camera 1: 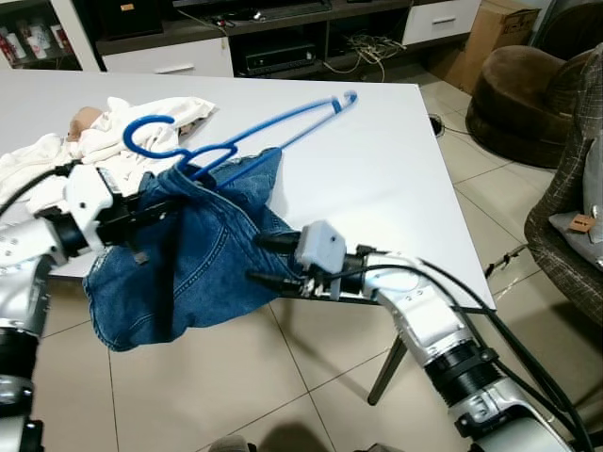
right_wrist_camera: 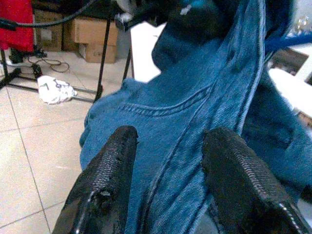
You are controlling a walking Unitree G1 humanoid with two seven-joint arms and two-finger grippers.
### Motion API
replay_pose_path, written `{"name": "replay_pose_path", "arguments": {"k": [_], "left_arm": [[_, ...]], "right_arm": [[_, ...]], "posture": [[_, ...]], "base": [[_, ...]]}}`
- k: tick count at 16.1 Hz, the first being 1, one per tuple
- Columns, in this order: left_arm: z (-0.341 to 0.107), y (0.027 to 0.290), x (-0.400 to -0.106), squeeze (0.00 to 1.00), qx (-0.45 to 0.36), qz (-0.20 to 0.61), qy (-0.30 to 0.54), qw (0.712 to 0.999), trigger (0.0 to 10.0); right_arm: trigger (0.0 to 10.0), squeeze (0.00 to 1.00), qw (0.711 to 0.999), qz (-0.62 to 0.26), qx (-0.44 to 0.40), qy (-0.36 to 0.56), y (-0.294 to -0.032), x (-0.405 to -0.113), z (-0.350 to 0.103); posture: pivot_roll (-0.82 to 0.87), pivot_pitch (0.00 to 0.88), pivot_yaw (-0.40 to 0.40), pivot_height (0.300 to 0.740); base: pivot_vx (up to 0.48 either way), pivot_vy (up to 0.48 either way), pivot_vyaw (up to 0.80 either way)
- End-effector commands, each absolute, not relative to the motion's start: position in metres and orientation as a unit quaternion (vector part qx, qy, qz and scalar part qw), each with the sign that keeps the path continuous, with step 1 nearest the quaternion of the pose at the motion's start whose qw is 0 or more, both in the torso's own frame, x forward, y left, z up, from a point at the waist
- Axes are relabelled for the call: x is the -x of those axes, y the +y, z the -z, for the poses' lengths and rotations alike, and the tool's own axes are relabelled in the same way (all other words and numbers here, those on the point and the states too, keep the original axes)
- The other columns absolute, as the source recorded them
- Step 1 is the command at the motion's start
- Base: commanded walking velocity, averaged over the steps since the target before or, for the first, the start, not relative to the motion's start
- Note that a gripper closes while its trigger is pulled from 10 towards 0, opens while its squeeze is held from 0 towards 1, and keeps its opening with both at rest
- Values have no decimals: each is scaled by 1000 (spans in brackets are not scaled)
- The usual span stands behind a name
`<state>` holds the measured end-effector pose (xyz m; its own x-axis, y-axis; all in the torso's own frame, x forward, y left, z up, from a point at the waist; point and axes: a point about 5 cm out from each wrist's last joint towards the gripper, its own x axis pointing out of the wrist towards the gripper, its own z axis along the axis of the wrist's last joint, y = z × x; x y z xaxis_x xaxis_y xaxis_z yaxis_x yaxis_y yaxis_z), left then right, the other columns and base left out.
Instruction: Hang hanger
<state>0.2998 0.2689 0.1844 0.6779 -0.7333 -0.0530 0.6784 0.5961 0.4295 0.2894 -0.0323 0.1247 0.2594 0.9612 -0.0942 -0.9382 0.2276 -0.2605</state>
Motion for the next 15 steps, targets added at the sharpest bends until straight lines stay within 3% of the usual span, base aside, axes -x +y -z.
{"name": "replay_pose_path", "arguments": {"k": [1,2,3,4,5,6,7,12,15], "left_arm": [[-191,265,-299,0,-202,383,-91,897,0],[-187,257,-297,0,-176,374,-104,905,0],[-183,251,-294,0,-153,361,-114,913,941],[-175,246,-291,0,-123,339,-122,925,3882],[-167,243,-289,0,-106,325,-119,932,4392],[-156,239,-285,0,-97,323,-103,936,8431],[-145,240,-281,0,-90,315,-86,941,10000],[-121,232,-269,0,-64,280,-57,956,10000],[-112,225,-266,0,-55,274,-52,959,10000]], "right_arm": [[10000,0,788,-597,146,-33,-32,-291,-119],[10000,0,799,-581,150,-30,-33,-293,-117],[10000,0,813,-562,149,-34,-36,-297,-117],[10000,0,828,-541,144,-39,-41,-301,-118],[10000,0,836,-528,144,-44,-44,-302,-119],[10000,0,841,-520,144,-45,-49,-302,-119],[10000,0,848,-508,146,-48,-54,-304,-119],[10000,0,855,-484,176,-65,-67,-304,-120],[10000,0,839,-513,178,-44,-75,-297,-114]], "posture": [[-24,5,48,740],[-26,4,50,740],[-25,3,50,740],[-24,3,50,740],[-19,6,48,740],[-15,7,46,740],[-15,7,46,740],[-20,15,40,740],[-20,15,38,740]], "base": [[0,0,0],[0,0,0],[0,0,0],[0,0,0],[0,0,0],[0,0,0],[0,0,0],[0,0,0],[0,0,0]]}}
